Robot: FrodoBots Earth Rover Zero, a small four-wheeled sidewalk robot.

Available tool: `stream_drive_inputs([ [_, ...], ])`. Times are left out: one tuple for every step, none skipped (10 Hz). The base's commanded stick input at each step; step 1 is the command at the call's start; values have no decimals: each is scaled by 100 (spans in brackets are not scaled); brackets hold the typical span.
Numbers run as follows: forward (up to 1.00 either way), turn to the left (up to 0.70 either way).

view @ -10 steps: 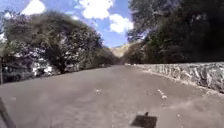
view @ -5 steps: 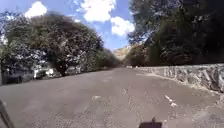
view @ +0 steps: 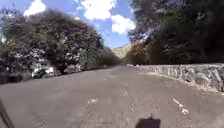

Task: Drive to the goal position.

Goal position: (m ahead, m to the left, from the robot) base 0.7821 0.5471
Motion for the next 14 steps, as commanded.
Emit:
stream_drive_inputs([
  [50, 0],
  [50, 0],
  [50, 0],
  [50, 0],
  [50, 0],
  [50, 0],
  [50, 0],
  [50, 0],
  [50, 0],
  [50, 0],
  [50, 0],
  [50, 0],
  [50, 0],
  [50, 0],
])
